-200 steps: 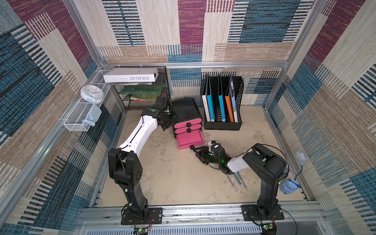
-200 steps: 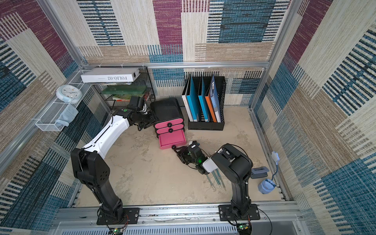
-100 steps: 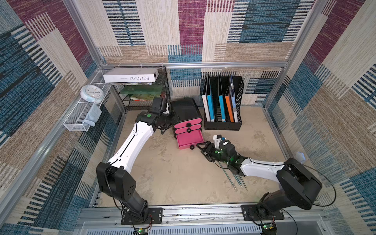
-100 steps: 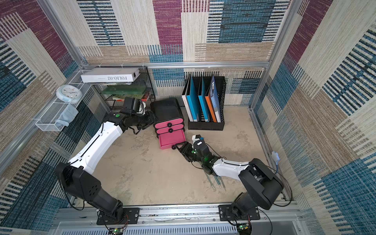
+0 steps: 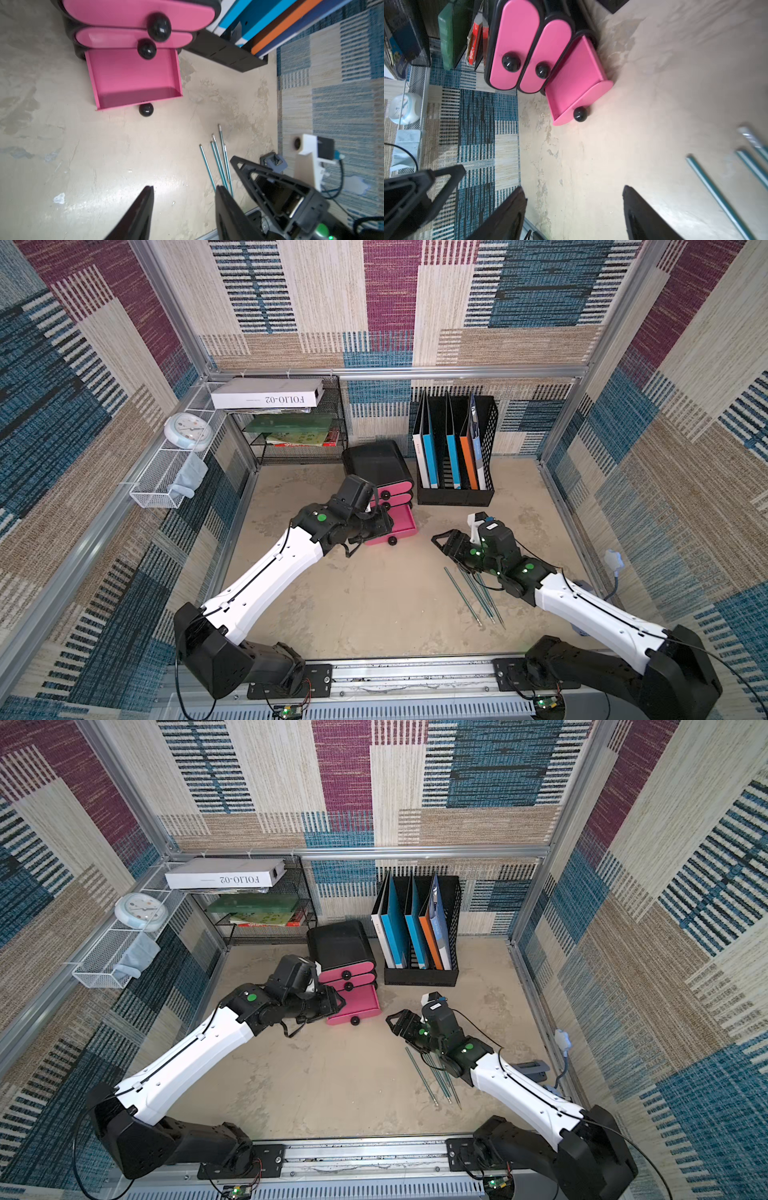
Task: Please place the pencils in the drawer according to their color
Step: Pick up the pencil from the center of the board.
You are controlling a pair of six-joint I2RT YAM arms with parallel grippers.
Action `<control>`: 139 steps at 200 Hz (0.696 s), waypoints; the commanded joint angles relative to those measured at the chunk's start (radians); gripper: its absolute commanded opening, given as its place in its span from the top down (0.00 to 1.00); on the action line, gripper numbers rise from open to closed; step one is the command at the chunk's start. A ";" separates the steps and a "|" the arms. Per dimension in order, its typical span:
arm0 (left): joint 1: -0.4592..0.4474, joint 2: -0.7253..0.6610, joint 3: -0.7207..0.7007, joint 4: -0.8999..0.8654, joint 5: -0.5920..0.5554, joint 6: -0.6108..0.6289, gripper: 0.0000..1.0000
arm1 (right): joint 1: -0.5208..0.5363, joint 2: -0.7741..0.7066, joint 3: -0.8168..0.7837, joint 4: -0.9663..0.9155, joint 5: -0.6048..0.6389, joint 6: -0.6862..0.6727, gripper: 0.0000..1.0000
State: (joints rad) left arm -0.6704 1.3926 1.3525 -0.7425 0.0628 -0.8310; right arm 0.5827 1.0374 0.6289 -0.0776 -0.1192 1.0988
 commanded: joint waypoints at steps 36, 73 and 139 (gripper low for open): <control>-0.299 0.137 -0.018 0.003 -0.194 -0.334 0.48 | -0.177 -0.192 -0.119 -0.260 -0.121 -0.072 0.21; -0.459 0.332 0.085 0.000 -0.198 -0.515 0.49 | -0.266 -0.211 -0.118 -0.318 -0.149 -0.070 0.21; -0.561 0.571 0.297 -0.055 -0.153 -0.727 0.51 | -0.452 -0.119 -0.045 -0.319 -0.146 -0.086 0.21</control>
State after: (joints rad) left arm -1.2125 1.9137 1.5948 -0.7532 -0.1017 -1.4502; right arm 0.1776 0.8810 0.5598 -0.3836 -0.2501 1.0328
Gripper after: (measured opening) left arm 0.491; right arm 0.791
